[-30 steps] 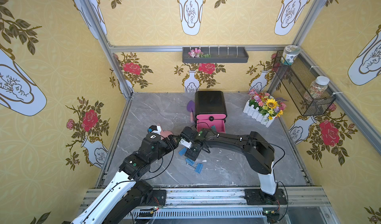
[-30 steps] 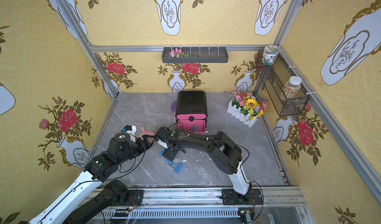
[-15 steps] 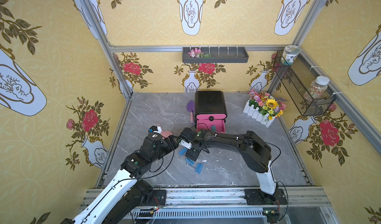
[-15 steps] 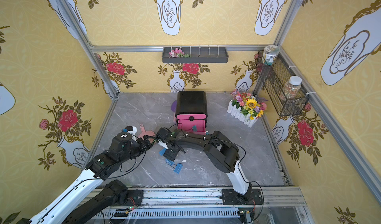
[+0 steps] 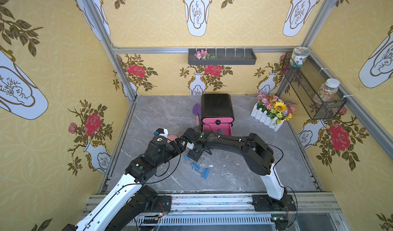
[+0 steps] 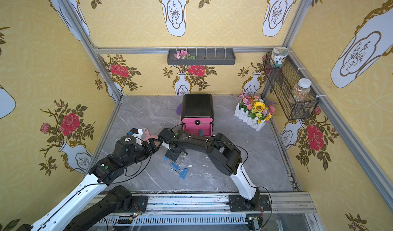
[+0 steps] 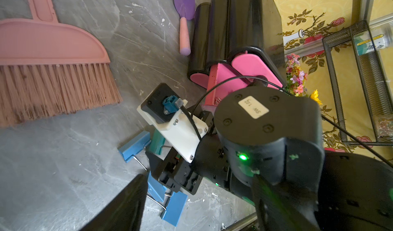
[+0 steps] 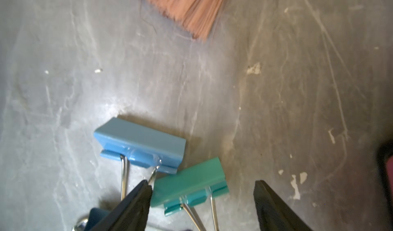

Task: Put the binder clips in the drawer according to color
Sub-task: Pick up the binder clip at the center of the board.

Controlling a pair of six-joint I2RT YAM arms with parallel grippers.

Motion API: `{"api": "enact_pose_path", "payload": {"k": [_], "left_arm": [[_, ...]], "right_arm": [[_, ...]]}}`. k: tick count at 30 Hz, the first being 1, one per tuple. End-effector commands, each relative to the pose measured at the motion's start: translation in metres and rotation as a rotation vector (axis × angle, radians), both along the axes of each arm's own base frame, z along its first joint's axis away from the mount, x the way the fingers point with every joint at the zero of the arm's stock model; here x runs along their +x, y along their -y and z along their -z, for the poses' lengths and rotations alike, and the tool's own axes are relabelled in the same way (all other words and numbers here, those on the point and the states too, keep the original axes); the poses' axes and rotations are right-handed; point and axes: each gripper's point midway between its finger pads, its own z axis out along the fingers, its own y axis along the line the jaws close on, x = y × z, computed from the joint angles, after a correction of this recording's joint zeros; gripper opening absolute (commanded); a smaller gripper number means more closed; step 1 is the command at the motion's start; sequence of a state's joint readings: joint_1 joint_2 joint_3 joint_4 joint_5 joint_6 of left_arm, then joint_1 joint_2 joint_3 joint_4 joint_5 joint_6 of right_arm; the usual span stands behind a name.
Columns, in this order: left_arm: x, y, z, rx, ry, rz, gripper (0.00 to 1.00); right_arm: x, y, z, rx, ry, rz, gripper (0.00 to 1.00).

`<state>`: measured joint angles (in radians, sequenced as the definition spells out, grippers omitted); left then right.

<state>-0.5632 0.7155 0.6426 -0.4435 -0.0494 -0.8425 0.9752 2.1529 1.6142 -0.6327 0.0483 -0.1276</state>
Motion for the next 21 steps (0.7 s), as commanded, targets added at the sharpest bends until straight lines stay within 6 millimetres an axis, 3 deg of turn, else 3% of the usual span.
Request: {"api": "enact_pose_path", "payload": {"k": [1, 4, 13, 21], "left_arm": [[0.002, 0.003, -0.002, -0.009, 0.014, 0.009, 0.82], [0.002, 0.002, -0.002, -0.009, 0.014, 0.007, 0.82], [0.003, 0.004, -0.002, -0.012, 0.012, 0.007, 0.82], [0.004, 0.006, 0.000, -0.024, 0.004, 0.008, 0.82]], "right_arm": [[-0.001, -0.008, 0.003, 0.022, -0.024, 0.004, 0.75], [-0.002, -0.007, 0.007, 0.019, -0.031, 0.013, 0.70], [-0.010, 0.004, 0.005, 0.025, -0.039, 0.023, 0.78], [-0.012, 0.007, 0.004, 0.032, -0.039, 0.032, 0.72]]}}
